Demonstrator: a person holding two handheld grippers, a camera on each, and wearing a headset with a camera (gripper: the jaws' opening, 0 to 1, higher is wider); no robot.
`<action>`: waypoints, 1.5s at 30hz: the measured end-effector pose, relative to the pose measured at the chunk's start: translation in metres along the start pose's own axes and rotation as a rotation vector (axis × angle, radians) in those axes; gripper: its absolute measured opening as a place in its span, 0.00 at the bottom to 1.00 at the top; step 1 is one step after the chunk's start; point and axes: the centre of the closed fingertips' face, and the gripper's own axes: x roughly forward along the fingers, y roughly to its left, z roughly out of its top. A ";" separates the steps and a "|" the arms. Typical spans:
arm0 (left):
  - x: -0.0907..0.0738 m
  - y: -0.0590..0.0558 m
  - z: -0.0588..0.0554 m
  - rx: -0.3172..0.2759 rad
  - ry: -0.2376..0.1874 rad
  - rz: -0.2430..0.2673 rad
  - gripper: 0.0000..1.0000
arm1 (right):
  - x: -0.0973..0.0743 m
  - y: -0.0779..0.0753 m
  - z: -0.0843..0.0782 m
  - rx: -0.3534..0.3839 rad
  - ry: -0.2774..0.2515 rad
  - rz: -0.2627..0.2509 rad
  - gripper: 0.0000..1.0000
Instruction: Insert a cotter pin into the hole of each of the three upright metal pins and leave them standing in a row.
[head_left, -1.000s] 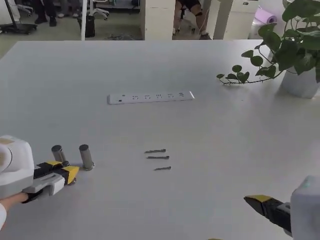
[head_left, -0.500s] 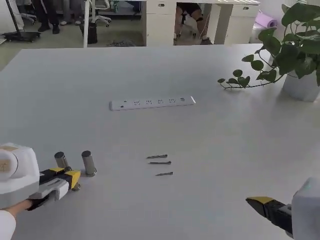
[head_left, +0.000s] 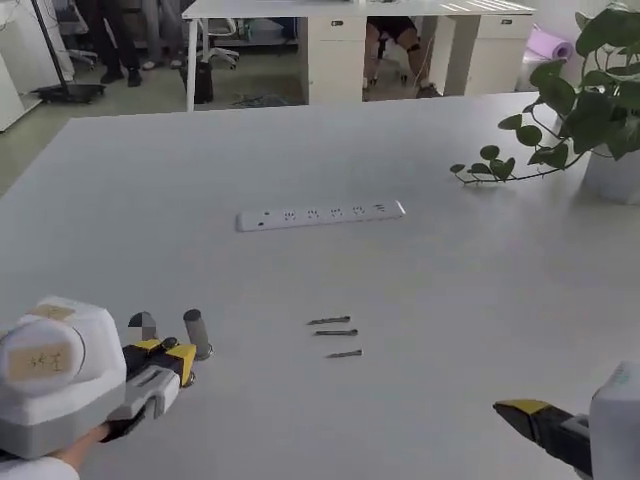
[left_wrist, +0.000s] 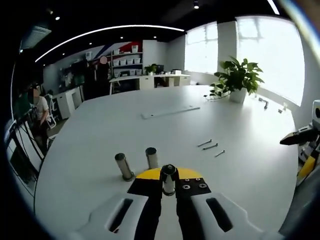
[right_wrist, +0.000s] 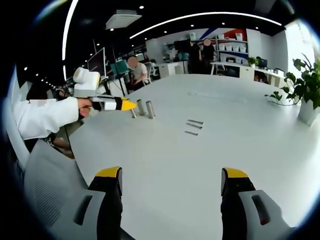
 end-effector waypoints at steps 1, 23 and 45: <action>-0.002 -0.005 -0.001 0.011 0.003 0.003 0.07 | 0.000 0.001 0.000 -0.002 0.001 0.005 0.79; 0.000 -0.026 -0.027 -0.088 0.021 0.093 0.07 | -0.004 -0.006 -0.013 0.000 0.006 0.020 0.77; 0.006 -0.037 -0.050 -0.060 0.068 0.115 0.07 | -0.004 0.000 -0.016 -0.017 0.017 0.041 0.76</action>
